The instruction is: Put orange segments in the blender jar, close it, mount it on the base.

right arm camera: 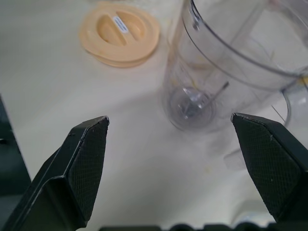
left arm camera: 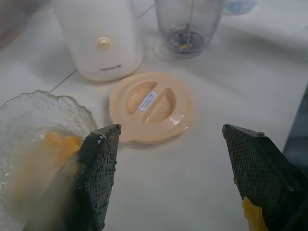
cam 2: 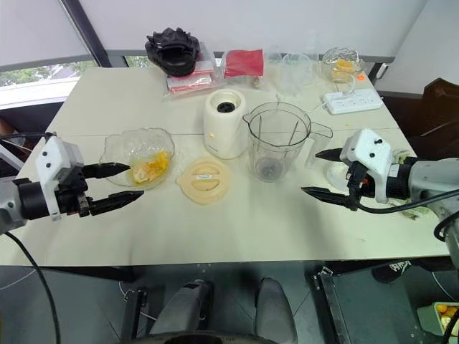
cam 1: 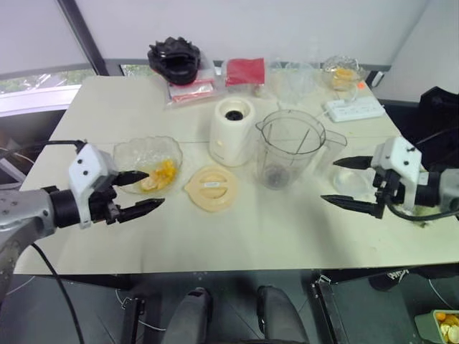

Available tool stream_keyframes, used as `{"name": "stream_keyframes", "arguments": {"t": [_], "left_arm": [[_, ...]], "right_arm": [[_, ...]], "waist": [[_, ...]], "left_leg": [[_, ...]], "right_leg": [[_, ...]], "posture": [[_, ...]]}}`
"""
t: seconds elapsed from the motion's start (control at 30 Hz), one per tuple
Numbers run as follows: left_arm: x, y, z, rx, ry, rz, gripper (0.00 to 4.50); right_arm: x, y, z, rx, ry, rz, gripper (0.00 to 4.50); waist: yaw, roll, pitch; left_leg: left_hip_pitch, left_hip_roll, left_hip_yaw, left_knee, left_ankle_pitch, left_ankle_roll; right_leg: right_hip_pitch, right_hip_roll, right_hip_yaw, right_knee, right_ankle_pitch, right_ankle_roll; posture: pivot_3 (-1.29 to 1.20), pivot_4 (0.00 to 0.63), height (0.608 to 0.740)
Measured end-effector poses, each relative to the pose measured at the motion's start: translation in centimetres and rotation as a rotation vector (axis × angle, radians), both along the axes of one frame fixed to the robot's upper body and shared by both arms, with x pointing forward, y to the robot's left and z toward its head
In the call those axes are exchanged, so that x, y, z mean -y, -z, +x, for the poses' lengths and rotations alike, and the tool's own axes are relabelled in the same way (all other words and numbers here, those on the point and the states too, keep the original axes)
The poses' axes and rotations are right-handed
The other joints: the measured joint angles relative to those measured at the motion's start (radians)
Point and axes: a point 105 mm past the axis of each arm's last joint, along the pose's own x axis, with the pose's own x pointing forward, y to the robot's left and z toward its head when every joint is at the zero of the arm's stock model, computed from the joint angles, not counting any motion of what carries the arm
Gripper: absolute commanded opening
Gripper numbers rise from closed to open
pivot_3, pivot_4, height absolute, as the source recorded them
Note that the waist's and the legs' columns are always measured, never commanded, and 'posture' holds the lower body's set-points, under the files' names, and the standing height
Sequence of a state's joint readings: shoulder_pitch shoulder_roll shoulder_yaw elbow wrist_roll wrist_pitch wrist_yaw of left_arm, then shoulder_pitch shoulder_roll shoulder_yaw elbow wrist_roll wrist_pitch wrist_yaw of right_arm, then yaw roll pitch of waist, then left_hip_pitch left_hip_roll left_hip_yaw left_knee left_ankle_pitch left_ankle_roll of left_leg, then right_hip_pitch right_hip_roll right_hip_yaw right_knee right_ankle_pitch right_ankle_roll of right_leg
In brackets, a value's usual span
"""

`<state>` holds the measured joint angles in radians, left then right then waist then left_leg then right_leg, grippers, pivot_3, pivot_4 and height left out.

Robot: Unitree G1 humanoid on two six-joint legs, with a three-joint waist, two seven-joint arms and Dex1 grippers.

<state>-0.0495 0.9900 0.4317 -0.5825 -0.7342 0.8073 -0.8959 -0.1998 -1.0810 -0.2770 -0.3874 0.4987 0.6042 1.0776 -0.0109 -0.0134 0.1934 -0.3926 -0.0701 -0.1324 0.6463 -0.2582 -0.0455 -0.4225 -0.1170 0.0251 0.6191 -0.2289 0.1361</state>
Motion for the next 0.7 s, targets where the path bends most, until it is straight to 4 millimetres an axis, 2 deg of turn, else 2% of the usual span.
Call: {"name": "stream_keyframes", "arguments": {"t": [0.33, 0.7], "left_arm": [[-0.45, -0.17, 0.13, -0.006, -0.021, 0.008, 3.56], [-0.05, -0.27, 0.67, 0.000, -0.018, 0.005, 3.56]], "right_arm": [[-0.27, -0.59, 0.16, 0.017, -0.005, 0.014, 4.26], [-0.33, -0.51, 0.24, 0.018, -0.001, 0.016, 4.26]], "waist": [[0.000, 0.000, 0.000], [0.000, 0.000, 0.000]], "left_leg": [[0.000, 0.000, 0.000, 0.000, 0.000, 0.000], [0.000, 0.000, 0.001, 0.000, 0.000, 0.000]], "right_leg": [[0.000, 0.000, 0.000, -0.001, 0.000, 0.000], [0.000, 0.000, 0.000, -0.001, 0.000, 0.000]], "posture": [[0.00, 0.150, 0.740], [0.00, 0.150, 0.740]]}}
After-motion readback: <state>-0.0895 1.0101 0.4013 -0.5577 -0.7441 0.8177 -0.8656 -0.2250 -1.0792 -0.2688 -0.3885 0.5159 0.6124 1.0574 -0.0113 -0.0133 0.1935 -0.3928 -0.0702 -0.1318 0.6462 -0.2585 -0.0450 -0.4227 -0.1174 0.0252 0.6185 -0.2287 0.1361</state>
